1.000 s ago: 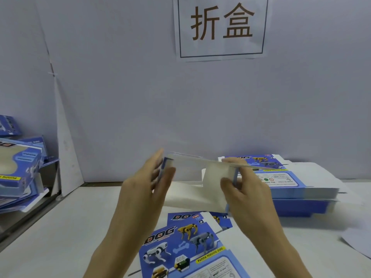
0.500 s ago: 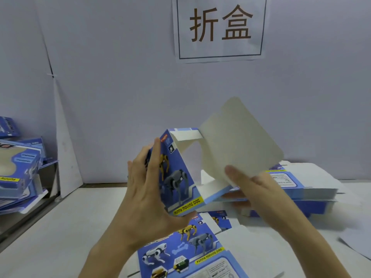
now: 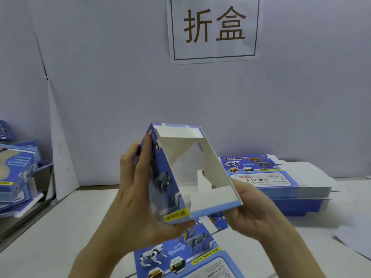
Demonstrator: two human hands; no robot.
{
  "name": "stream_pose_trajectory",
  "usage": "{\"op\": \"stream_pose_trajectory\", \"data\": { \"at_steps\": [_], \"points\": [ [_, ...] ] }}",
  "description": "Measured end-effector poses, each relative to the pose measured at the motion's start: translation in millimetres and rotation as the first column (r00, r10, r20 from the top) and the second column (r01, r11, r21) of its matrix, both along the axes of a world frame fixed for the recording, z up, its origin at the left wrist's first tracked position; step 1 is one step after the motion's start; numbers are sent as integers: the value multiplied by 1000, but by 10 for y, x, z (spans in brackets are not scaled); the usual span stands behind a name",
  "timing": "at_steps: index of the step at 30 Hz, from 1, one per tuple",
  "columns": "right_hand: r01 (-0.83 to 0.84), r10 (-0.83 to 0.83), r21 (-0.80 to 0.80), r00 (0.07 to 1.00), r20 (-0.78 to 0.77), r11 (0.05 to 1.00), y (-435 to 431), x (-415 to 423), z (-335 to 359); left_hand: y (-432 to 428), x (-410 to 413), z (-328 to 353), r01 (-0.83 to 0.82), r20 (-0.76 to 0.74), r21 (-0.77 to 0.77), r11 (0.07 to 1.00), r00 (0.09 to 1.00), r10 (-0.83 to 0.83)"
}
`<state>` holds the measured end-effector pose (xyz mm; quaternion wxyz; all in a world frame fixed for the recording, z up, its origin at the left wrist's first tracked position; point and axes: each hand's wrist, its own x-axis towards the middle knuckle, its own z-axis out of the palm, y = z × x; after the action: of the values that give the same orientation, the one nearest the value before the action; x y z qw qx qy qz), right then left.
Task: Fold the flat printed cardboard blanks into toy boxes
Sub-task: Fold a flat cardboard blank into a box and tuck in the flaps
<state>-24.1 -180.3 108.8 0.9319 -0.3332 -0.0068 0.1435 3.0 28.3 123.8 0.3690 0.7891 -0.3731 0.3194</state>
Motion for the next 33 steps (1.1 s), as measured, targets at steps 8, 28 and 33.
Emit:
{"op": "stream_pose_trajectory", "data": {
  "at_steps": [8,28,33],
  "points": [
    [790,-577,-317,603,550,524,-165,-21,21,193,11,-96,-77,64,124,989,996,70],
    [490,-250,-415,823,509,766,-42,-154,156,-14,-45,-190,-242,269,388,889,953,142],
    [469,-273,-686,883,382,556,8,-93,40,-68,-29,-255,-238,263,416,878,955,134]
  ]
}}
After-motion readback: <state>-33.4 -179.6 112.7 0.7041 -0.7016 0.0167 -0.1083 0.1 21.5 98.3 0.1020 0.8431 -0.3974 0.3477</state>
